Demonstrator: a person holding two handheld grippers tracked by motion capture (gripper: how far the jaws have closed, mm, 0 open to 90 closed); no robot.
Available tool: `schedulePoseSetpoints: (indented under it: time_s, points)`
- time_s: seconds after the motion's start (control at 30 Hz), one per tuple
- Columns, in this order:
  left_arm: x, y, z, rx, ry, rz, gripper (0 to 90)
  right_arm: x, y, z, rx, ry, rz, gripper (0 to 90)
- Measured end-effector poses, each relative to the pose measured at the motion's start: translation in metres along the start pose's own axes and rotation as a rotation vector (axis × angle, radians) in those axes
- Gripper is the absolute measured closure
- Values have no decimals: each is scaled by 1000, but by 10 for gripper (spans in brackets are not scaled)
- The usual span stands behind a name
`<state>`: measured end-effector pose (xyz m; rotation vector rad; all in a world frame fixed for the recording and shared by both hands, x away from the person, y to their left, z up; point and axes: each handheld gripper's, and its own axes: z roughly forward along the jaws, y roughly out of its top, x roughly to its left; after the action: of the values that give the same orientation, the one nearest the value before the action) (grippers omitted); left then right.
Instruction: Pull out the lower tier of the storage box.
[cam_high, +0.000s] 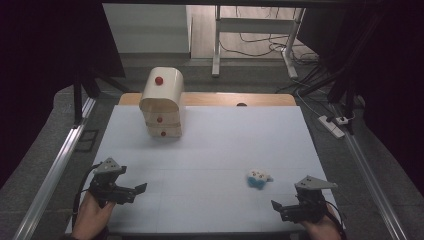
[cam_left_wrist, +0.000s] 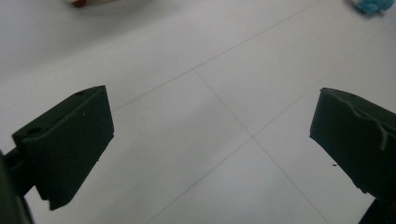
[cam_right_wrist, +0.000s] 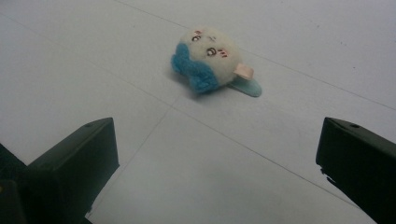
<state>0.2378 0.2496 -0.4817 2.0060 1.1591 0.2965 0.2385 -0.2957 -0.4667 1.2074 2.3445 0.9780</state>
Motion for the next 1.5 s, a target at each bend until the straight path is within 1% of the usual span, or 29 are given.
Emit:
schedulePoseSetpoints:
  time_s: [0.07,0.13,0.2,0.37,0.5,0.6,0.83,1.13,1.33,1.47,1.5]
  points:
    - [1,1,1,-10,-1,-2,0,0,0,0,1,1,0,0]
    - [2,3,3,-12,-3,-15,0,0,0,0,1,2,1,0]
    - [3,4,6,-13,-6,-20,0,0,0,0,1,2,1,0]
    - [3,8,14,1,-8,-15,0,0,0,0,5,3,-2,0]
    - [3,12,19,1,-3,-16,0,1,0,1,7,4,-5,0]
    - [4,14,22,2,-8,-21,0,1,0,1,7,4,-5,0]
    - [4,19,31,-3,-24,-8,0,1,0,1,9,5,-6,0]
    - [6,28,43,10,-19,16,3,1,0,1,9,7,-7,0]
    - [10,33,49,2,-15,22,1,1,0,1,12,8,-7,0]
    - [12,37,52,-13,-26,24,2,1,0,1,12,8,-7,0]
    - [12,38,53,-16,-23,33,2,1,0,1,13,8,-7,0]
